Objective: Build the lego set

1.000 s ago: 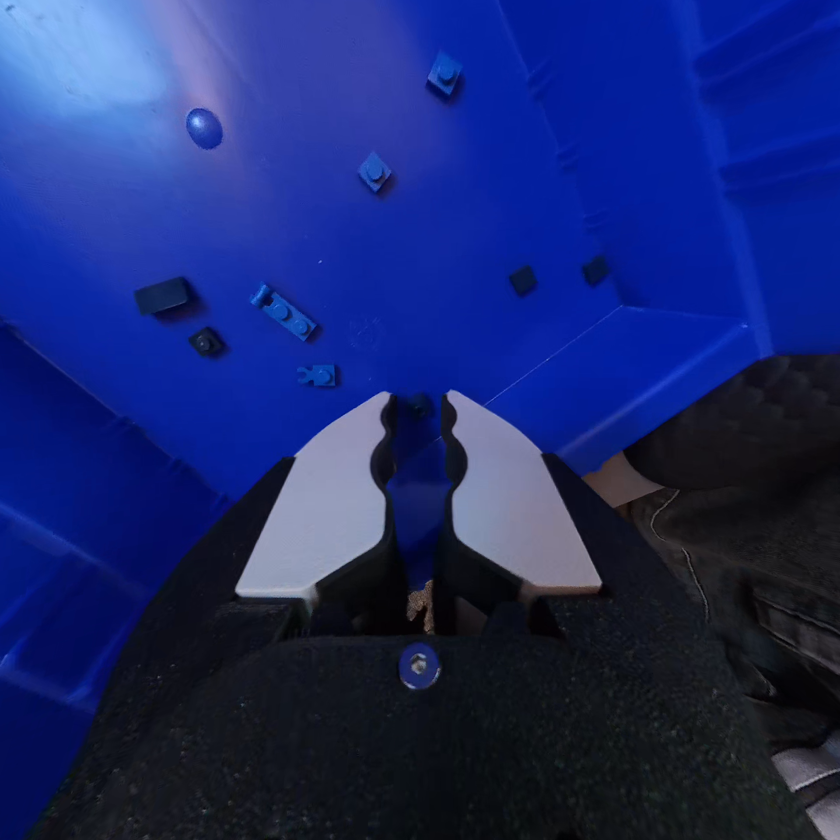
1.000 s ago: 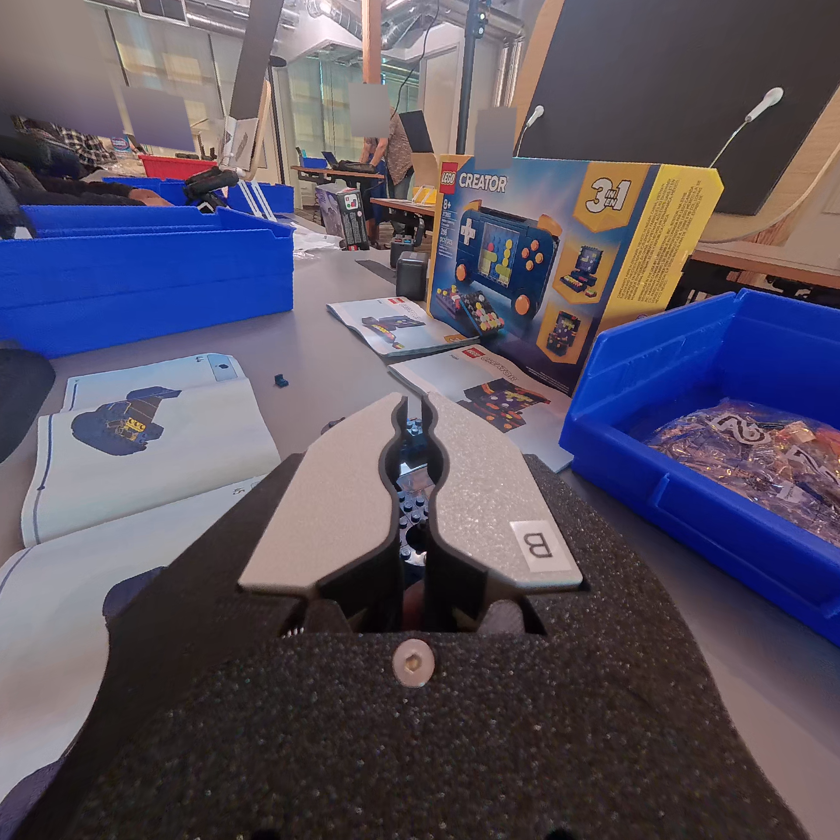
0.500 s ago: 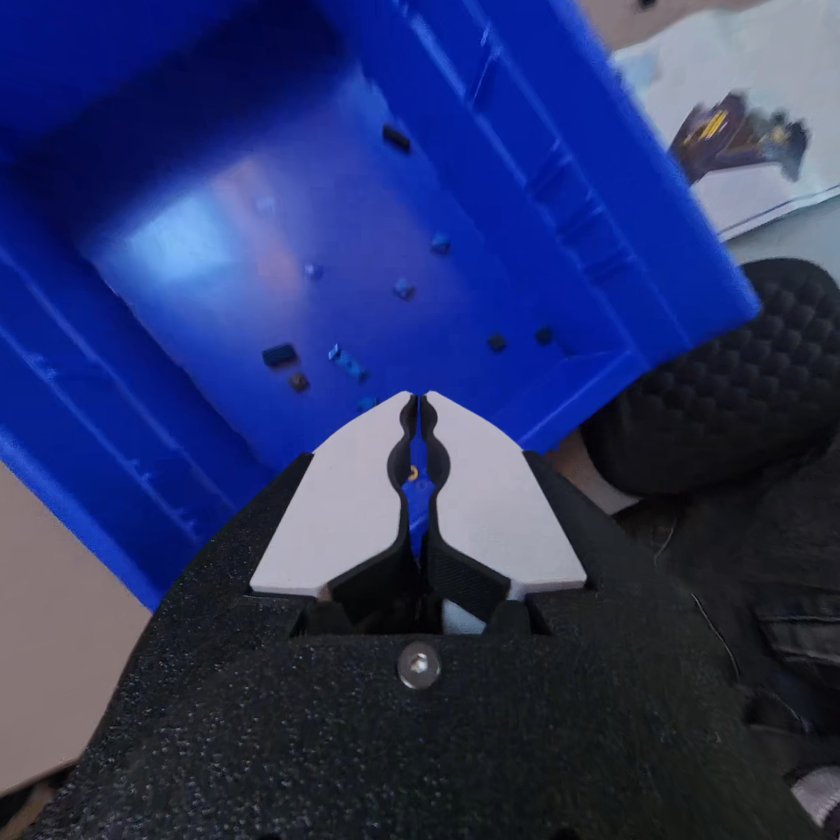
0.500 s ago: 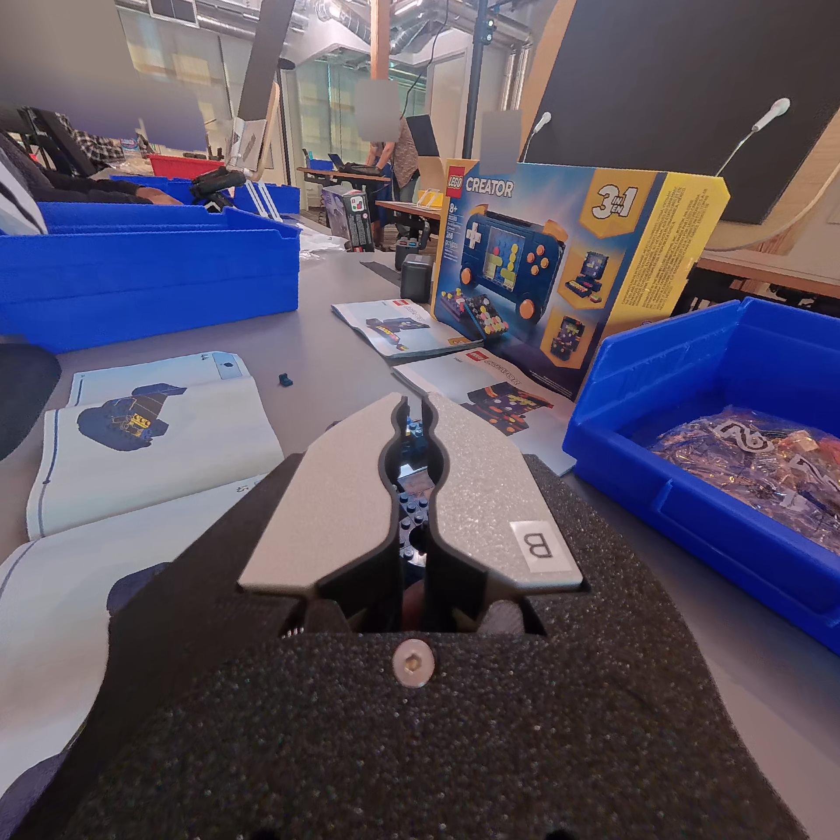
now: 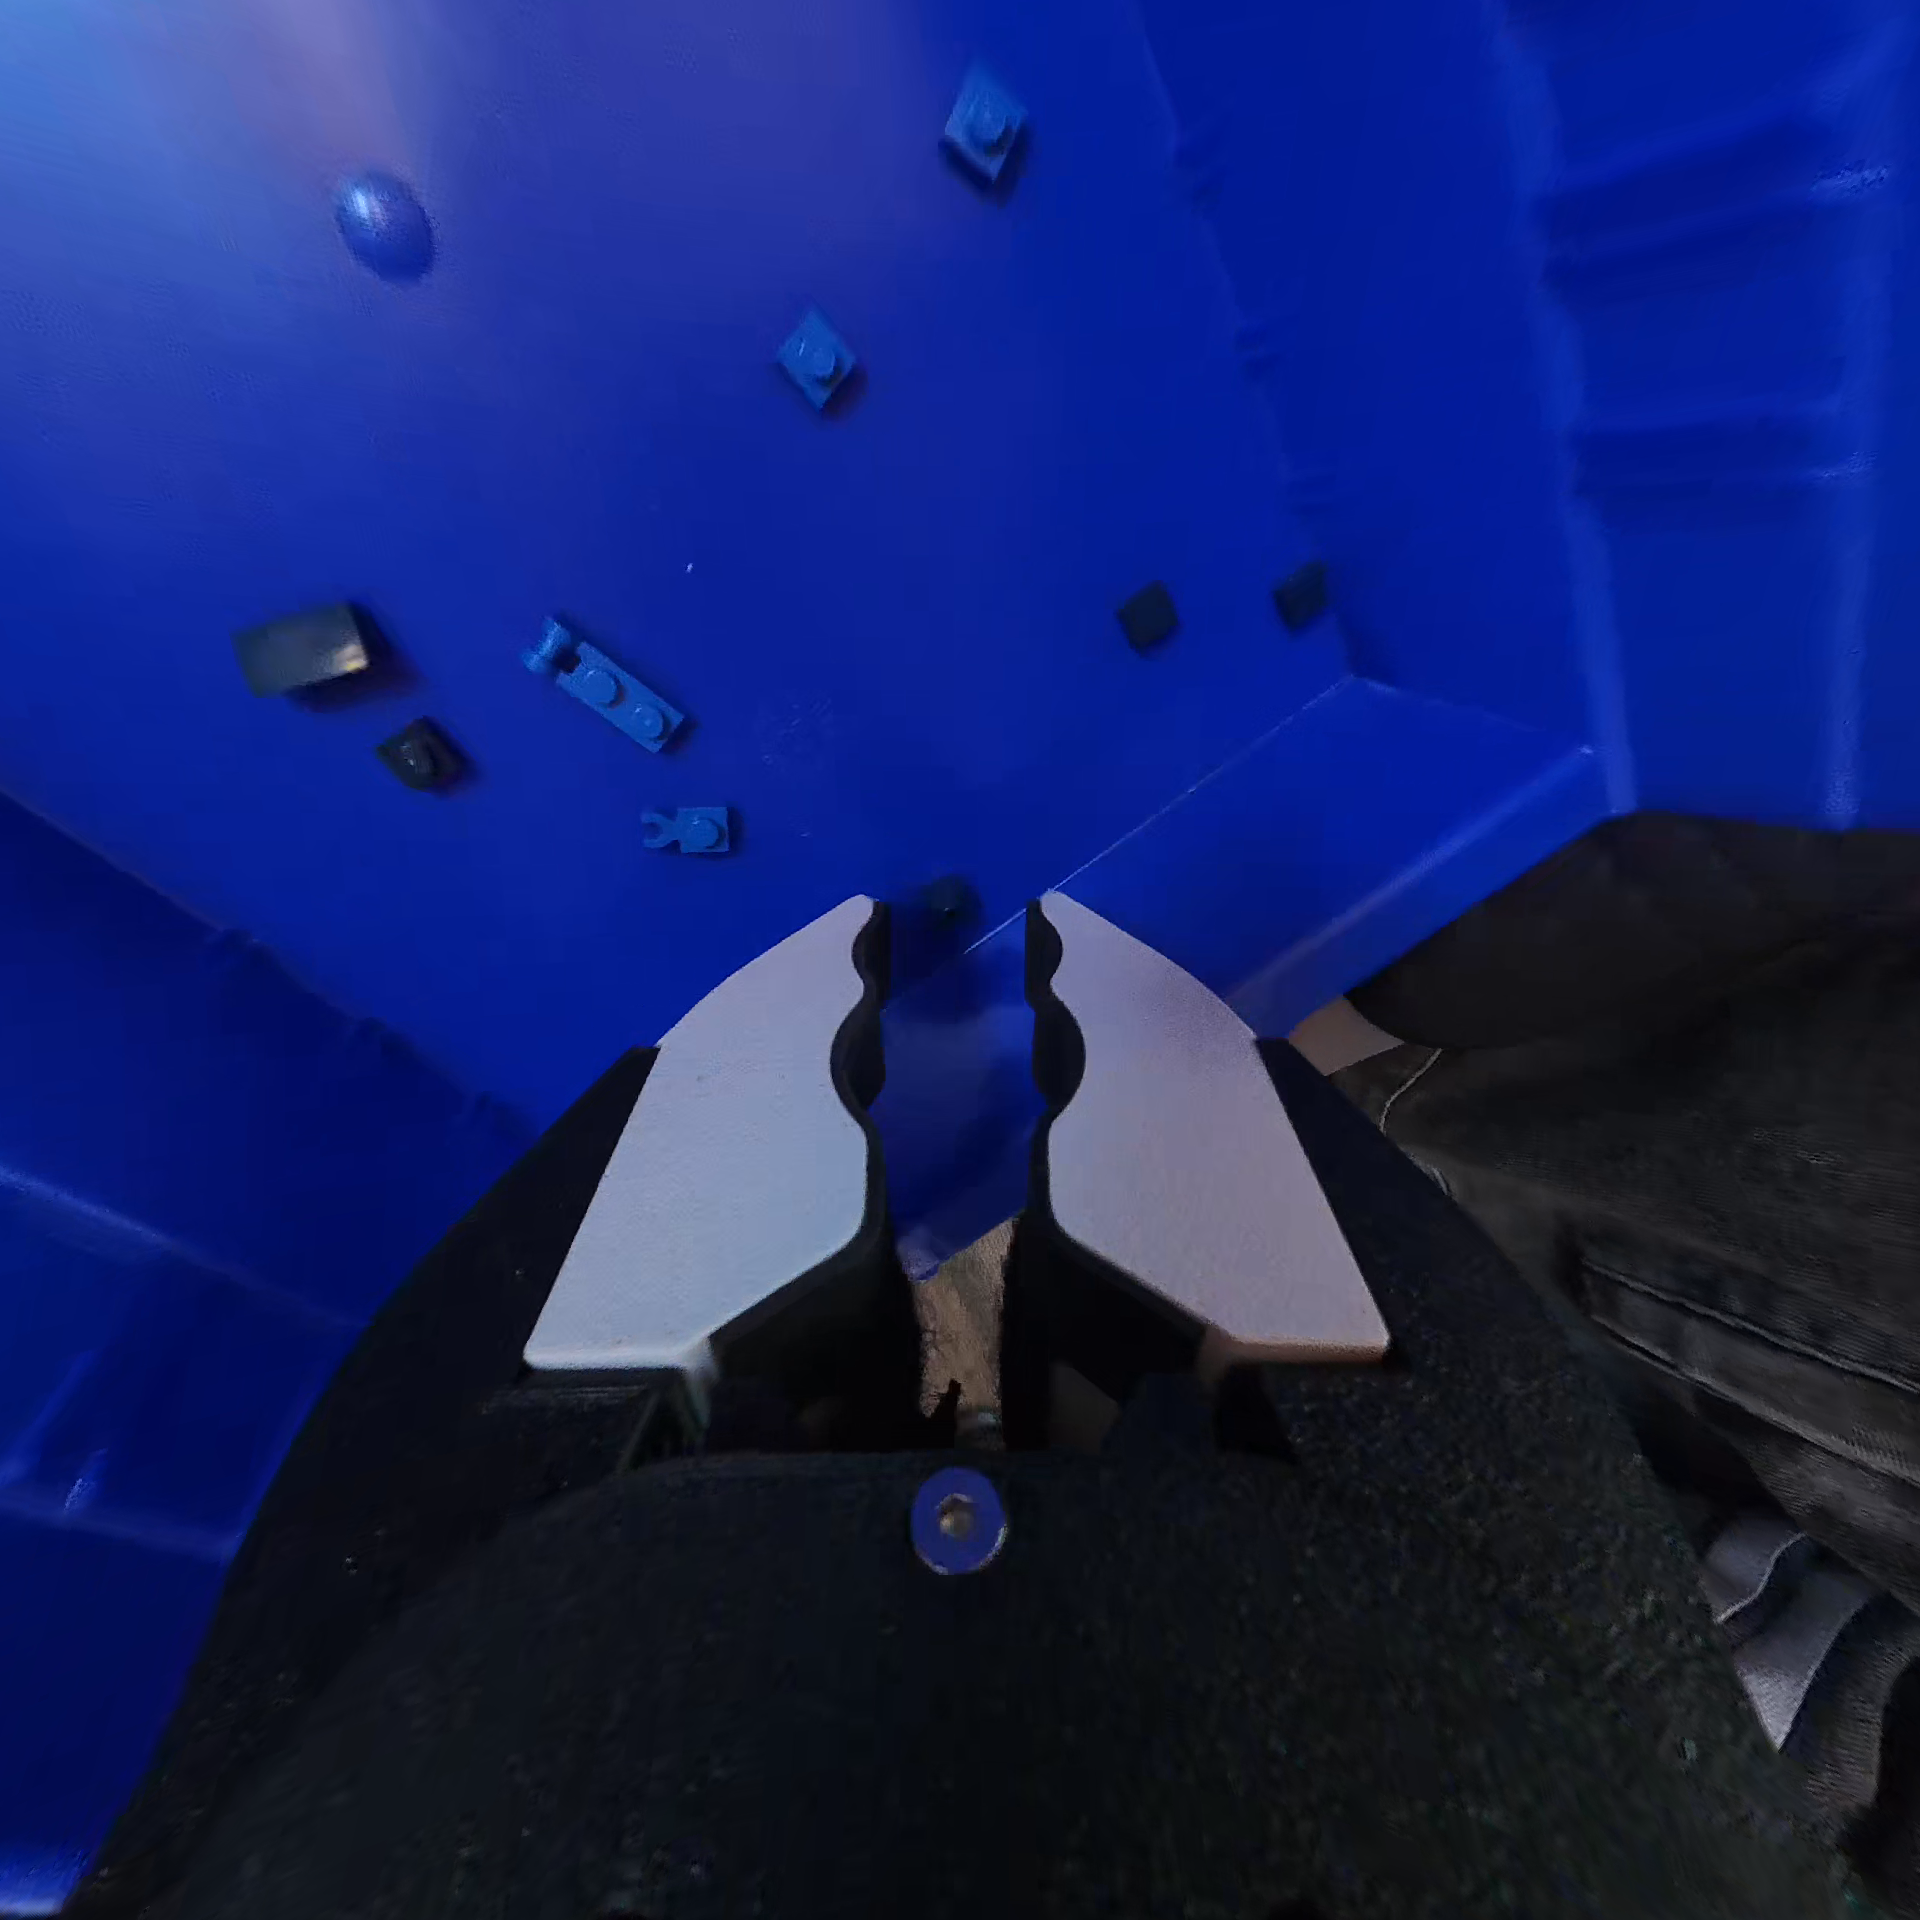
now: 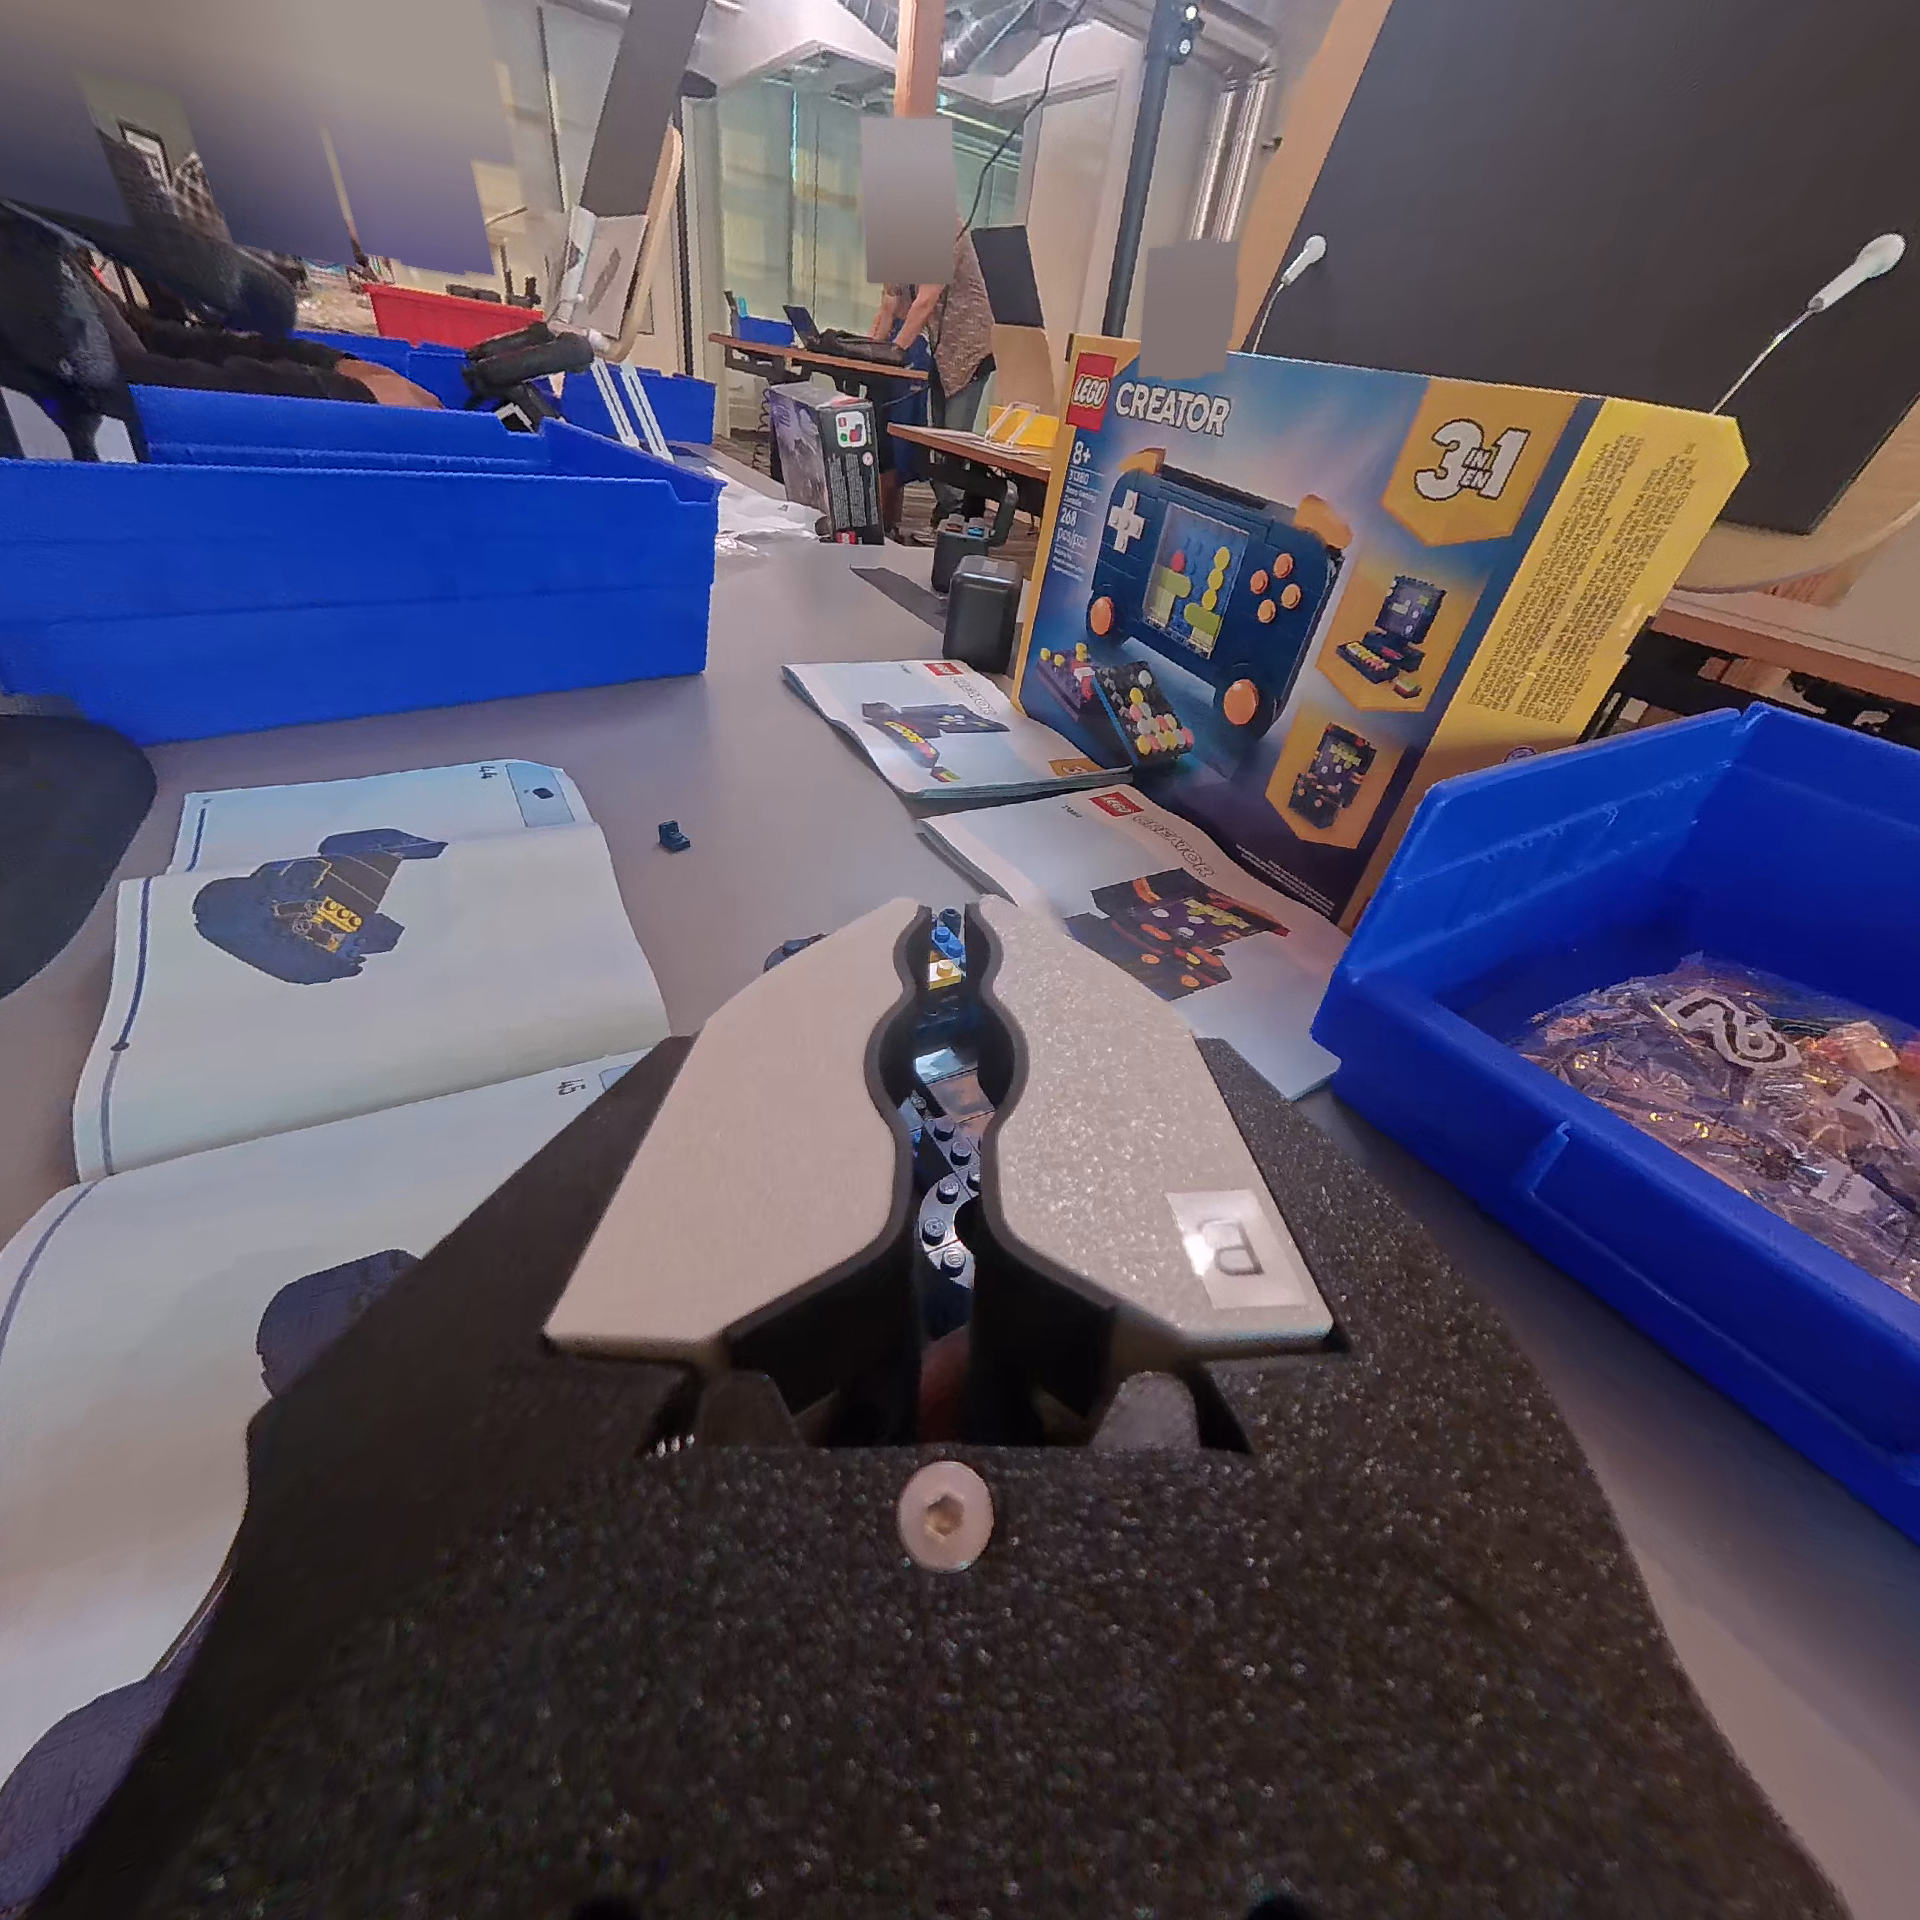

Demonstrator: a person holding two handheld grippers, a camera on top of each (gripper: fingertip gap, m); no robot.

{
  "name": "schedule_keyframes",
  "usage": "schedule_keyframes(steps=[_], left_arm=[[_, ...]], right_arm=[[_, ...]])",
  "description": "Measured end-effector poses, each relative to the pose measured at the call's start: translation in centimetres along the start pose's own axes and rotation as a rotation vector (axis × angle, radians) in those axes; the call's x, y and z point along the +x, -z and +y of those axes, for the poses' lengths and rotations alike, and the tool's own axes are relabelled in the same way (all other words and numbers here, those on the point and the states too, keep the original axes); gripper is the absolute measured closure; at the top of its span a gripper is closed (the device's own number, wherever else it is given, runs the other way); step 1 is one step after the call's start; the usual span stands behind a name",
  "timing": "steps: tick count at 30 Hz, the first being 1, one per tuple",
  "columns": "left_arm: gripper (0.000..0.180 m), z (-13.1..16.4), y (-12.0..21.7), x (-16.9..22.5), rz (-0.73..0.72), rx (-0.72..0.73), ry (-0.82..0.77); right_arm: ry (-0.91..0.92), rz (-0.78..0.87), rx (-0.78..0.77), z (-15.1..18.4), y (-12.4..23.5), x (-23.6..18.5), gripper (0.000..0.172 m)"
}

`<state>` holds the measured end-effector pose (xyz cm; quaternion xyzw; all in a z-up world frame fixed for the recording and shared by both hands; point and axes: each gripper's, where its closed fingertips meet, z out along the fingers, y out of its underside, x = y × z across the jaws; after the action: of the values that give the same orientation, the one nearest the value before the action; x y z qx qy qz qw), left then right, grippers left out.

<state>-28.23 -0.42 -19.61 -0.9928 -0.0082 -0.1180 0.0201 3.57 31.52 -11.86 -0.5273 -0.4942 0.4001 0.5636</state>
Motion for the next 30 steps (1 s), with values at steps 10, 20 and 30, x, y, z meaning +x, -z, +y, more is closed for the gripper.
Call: schedule_keyframes(steps=[10,20,30], left_arm=[[0.18,-0.9,0.6,0.4,0.017,0.107,-0.081],[0.16,-0.2,0.1,-0.3,-0.005,0.089,-0.004],[0.172,-0.7,-0.9,-0.3,-0.013,0.082,-0.045]], right_arm=[[0.0,-0.002,-0.002,0.0,0.0,0.0,0.166],[0.024,-0.006,-0.017,0.2,-0.2,-0.3,0.166],[0.023,-0.006,-0.015,0.2,-0.2,-0.3,0.166]])
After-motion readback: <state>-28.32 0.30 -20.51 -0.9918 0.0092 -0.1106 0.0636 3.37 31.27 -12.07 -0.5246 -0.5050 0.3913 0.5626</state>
